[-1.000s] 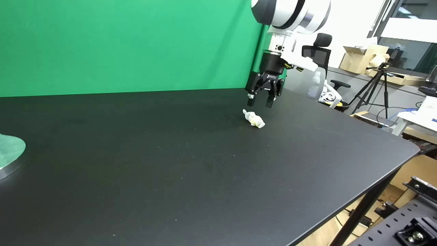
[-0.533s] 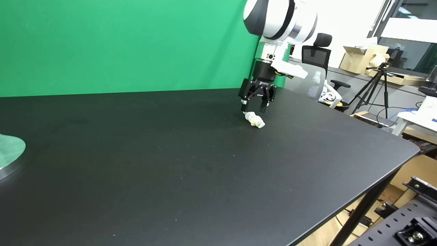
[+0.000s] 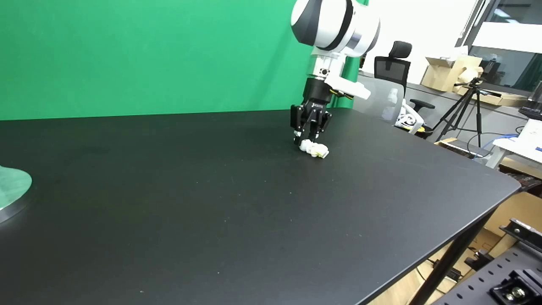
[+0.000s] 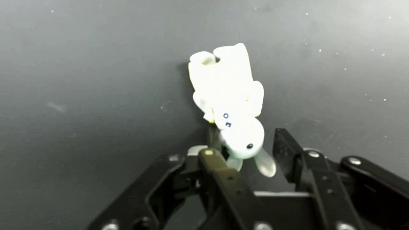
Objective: Move the bunny toy to the left
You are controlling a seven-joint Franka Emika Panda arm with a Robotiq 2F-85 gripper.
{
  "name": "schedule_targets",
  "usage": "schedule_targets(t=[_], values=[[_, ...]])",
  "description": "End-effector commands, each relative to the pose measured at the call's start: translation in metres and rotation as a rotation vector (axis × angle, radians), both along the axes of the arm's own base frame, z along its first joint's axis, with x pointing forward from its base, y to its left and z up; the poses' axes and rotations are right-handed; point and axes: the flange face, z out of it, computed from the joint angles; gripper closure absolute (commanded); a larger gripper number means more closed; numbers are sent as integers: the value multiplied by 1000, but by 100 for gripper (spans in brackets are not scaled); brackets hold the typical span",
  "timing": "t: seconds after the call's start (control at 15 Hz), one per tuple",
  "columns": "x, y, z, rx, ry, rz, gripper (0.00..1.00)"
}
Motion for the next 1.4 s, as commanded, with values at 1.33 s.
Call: schedule_targets(t=[1.33], values=[[61,143,41,-223,4,49,90]])
